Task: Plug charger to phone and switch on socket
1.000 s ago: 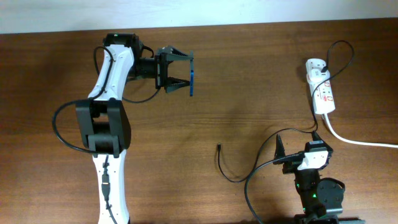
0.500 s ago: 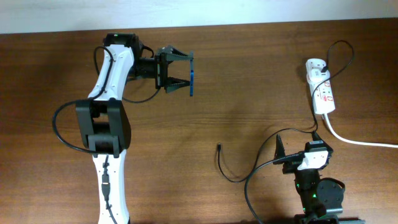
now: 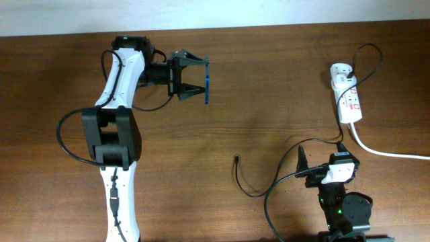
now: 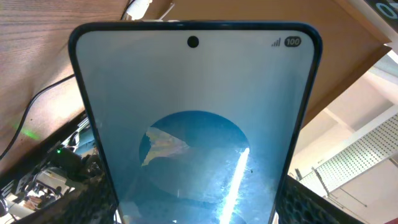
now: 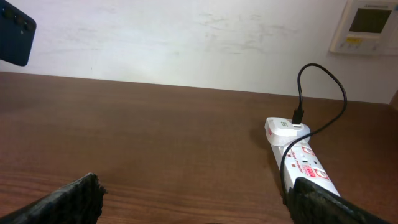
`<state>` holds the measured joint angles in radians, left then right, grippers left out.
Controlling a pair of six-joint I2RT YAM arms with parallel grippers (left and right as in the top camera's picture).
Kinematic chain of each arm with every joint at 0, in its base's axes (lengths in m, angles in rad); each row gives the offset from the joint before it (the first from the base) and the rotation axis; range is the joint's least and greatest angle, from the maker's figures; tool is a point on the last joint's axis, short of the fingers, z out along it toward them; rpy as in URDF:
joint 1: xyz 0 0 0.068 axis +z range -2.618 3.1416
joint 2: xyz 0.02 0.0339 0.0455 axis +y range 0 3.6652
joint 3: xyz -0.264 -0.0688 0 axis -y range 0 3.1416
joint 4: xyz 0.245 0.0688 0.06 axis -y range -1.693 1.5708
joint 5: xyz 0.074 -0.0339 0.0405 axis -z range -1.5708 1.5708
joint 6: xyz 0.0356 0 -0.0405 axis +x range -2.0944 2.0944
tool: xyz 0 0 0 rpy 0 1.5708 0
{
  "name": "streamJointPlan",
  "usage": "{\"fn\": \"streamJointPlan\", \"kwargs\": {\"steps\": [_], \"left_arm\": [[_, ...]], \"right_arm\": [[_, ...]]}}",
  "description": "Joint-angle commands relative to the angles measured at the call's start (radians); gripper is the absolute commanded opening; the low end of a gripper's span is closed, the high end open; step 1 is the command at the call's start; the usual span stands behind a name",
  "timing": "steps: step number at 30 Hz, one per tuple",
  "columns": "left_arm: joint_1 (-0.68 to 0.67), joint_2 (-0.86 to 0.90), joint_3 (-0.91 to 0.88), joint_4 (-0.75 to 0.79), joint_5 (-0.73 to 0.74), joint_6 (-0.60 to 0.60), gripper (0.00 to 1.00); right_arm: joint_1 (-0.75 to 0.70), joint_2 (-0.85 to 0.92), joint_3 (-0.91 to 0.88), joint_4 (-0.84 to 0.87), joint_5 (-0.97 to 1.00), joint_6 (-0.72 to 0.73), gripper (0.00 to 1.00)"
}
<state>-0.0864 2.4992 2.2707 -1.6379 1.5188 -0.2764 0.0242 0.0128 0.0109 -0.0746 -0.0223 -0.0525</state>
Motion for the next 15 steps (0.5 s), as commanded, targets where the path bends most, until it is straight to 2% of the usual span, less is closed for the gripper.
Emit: {"fn": "streamJointPlan", "kwargs": {"steps": [1, 15], "left_arm": [[0.009, 0.008, 0.026, -0.003, 0.055, 0.001, 0.70], [0.009, 0.008, 0.026, -0.003, 0.055, 0.001, 0.69]], "right_arm": [[0.008, -0.007, -0.005, -0.005, 0.008, 0.001, 0.98], [0.008, -0.007, -0.005, -0.005, 0.008, 0.001, 0.98]]}}
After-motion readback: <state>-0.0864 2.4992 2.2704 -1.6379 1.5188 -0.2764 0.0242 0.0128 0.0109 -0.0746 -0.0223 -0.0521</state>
